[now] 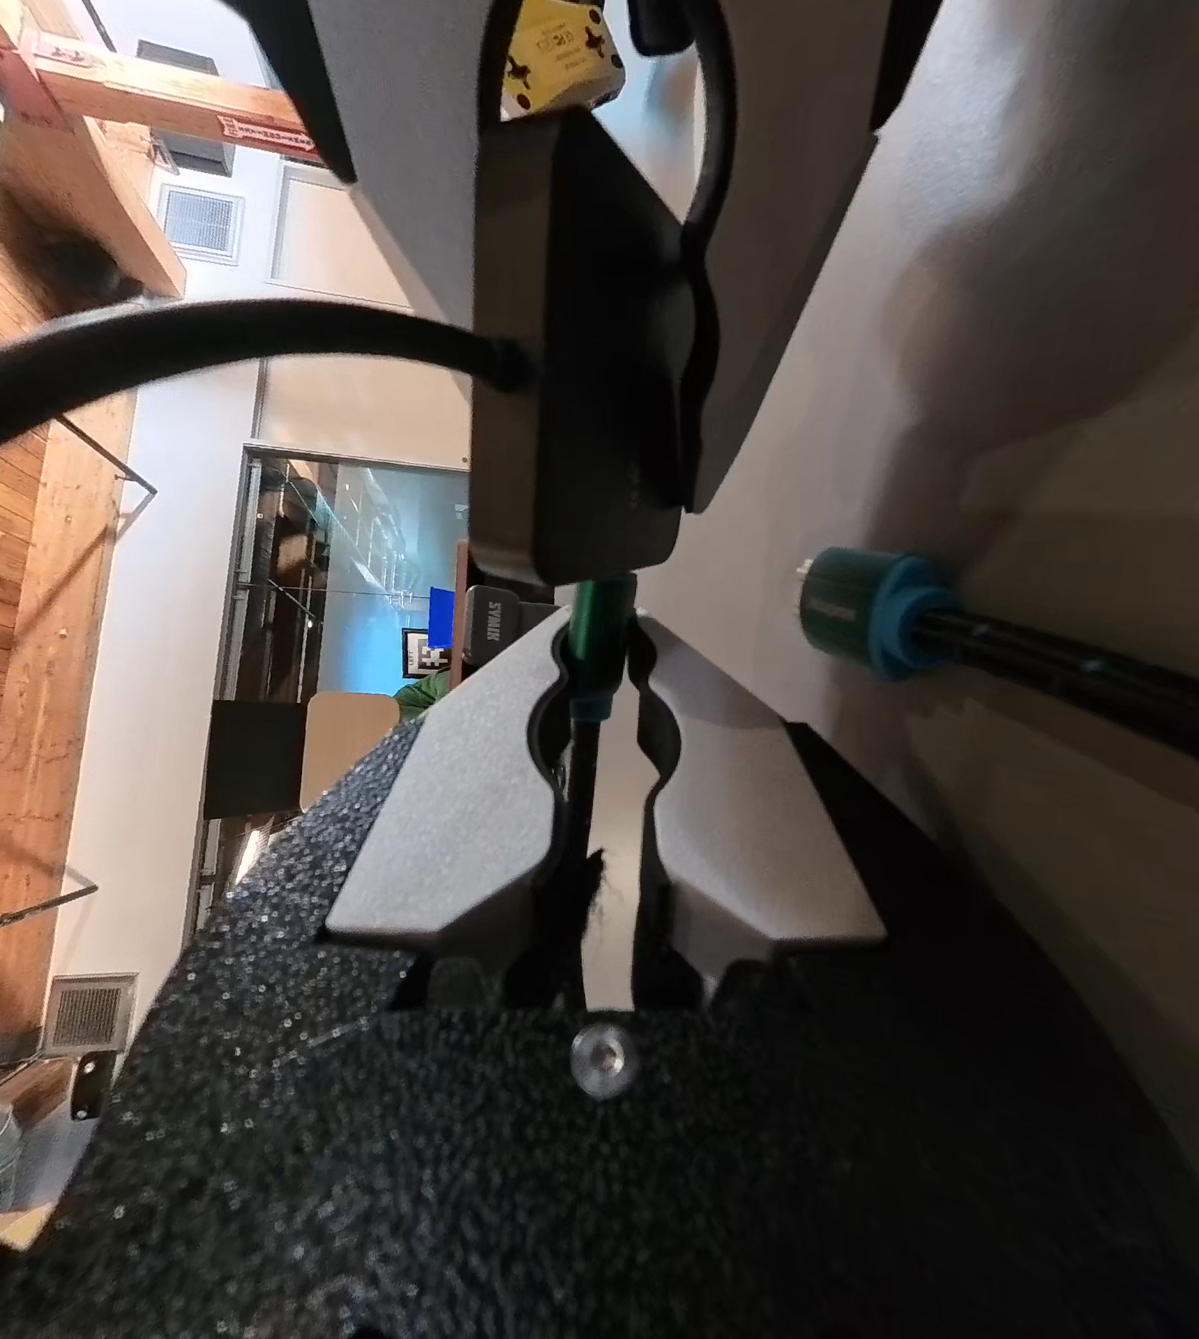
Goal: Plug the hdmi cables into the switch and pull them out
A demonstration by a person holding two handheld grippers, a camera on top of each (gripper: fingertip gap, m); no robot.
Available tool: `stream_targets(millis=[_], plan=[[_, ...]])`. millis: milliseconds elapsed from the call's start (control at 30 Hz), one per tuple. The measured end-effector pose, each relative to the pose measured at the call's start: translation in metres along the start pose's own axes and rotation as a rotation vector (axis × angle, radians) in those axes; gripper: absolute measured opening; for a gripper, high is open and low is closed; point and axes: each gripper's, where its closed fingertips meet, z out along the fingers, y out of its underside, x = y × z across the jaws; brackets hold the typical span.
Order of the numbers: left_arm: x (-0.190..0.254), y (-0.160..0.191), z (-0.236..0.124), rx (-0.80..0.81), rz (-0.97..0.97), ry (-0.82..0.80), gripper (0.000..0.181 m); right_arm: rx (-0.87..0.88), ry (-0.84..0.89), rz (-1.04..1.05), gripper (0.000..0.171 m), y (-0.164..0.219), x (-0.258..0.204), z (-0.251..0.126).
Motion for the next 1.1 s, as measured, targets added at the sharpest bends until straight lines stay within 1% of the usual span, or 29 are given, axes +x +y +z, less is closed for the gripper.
stream_targets(millis=[200, 300, 367, 400, 467, 533, 567, 667, 833, 967, 1000, 1033, 1067, 1100], plan=[[-0.004, 0.0, -0.001, 0.004, 0.001, -0.023, 0.01, 0.001, -0.012, 0.019, 0.021, 0.0, 0.0, 0.0], [-0.006, -0.003, -0.001, 0.028, -0.042, -0.031, 0.012, 0.0, -0.002, 0.019, 0.019, 0.0, 0.003, -0.001], [-0.005, -0.007, -0.002, 0.044, -0.046, -0.019, 0.026, -0.007, 0.0, 0.006, 0.019, 0.001, 0.005, -0.001], [-0.003, -0.009, -0.002, 0.054, -0.041, -0.012, 0.028, -0.011, 0.001, -0.006, 0.019, 0.001, 0.006, -0.002], [-0.003, -0.01, -0.002, 0.058, -0.021, -0.019, 0.025, -0.015, 0.003, -0.018, 0.019, 0.0, 0.007, -0.002], [-0.007, -0.01, -0.003, 0.053, -0.01, -0.042, 0.011, -0.013, -0.012, -0.015, 0.019, -0.002, 0.006, -0.002], [-0.006, -0.009, -0.004, 0.052, -0.008, -0.023, 0.009, -0.01, -0.019, -0.007, 0.019, -0.003, 0.004, -0.002], [0.0, -0.009, -0.004, 0.05, -0.027, 0.039, 0.009, -0.009, -0.056, 0.038, 0.02, -0.004, 0.0, -0.002], [0.001, -0.007, -0.005, 0.039, -0.019, 0.029, 0.008, -0.003, -0.055, 0.096, 0.015, -0.005, 0.001, -0.001], [0.008, -0.013, -0.01, 0.083, -0.019, 0.045, 0.008, 0.026, -0.048, 0.128, 0.014, -0.01, -0.005, -0.006], [0.009, -0.006, -0.009, 0.049, -0.015, 0.058, 0.007, 0.022, -0.045, 0.138, 0.012, -0.008, -0.006, -0.009], [0.011, 0.028, -0.006, -0.101, -0.023, 0.069, 0.008, -0.009, -0.03, 0.113, 0.012, 0.002, -0.005, -0.015], [0.005, 0.048, -0.01, -0.124, -0.087, 0.056, 0.008, -0.046, -0.014, 0.117, 0.011, 0.018, -0.004, -0.025], [-0.004, 0.056, -0.017, -0.11, -0.209, 0.039, 0.008, -0.05, -0.015, 0.193, 0.011, 0.031, -0.005, -0.036]])
